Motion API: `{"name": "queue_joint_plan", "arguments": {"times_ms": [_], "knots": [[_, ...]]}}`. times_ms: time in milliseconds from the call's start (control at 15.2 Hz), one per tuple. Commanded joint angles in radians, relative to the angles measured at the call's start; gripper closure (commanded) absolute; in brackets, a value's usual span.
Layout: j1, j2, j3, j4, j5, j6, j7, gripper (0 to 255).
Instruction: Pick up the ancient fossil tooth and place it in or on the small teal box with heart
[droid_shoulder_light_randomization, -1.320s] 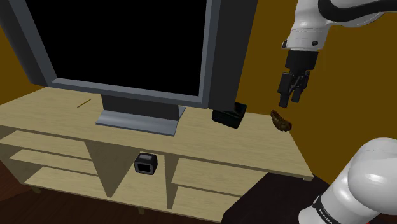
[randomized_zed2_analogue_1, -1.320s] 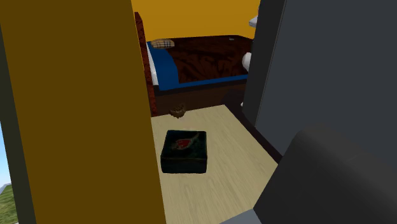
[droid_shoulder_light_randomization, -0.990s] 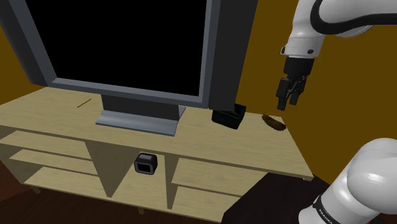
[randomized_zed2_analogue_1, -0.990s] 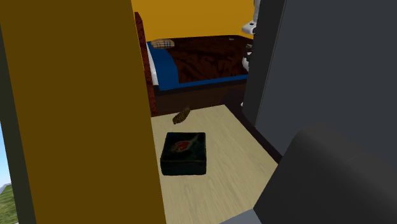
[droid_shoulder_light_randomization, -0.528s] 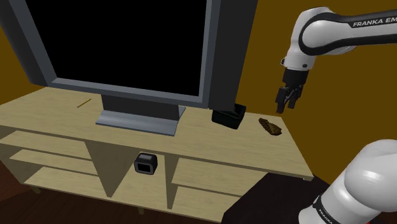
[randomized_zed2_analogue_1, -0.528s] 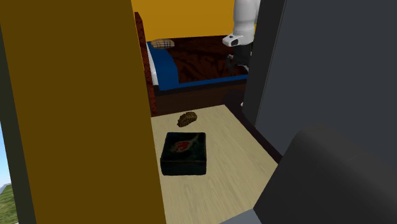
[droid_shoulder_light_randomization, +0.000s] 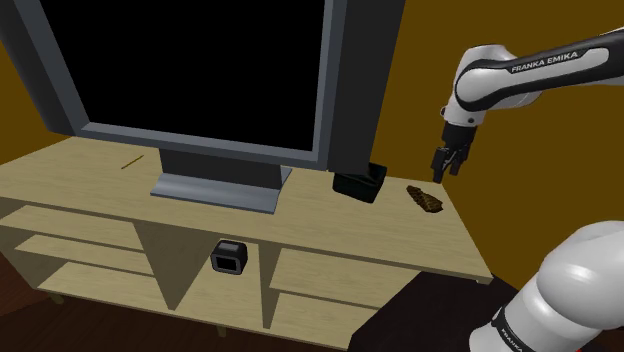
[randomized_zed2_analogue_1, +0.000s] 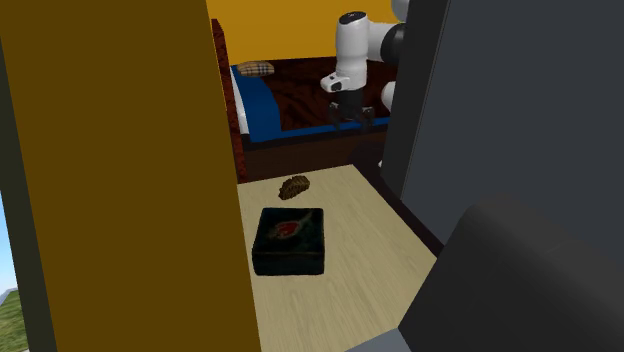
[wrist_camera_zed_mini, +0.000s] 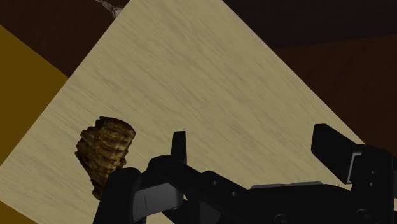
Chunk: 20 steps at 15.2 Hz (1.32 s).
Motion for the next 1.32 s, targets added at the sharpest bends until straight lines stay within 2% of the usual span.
{"name": "queue_joint_plan", "arguments": {"times_ms": [0, 330, 594, 990, 1254], "knots": [[-0.014, 0.062, -0.036, 0.01, -0.017, 0.064, -0.033, 0], [-0.035, 0.22, -0.114, 0.056, -0.027, 0.201, -0.11, 0], [-0.047, 0.36, -0.172, 0.115, -0.001, 0.299, -0.185, 0], [-0.076, 0.586, -0.231, 0.239, 0.104, 0.416, -0.324, 0], [-0.122, 0.74, -0.237, 0.346, 0.202, 0.465, -0.425, 0]]}}
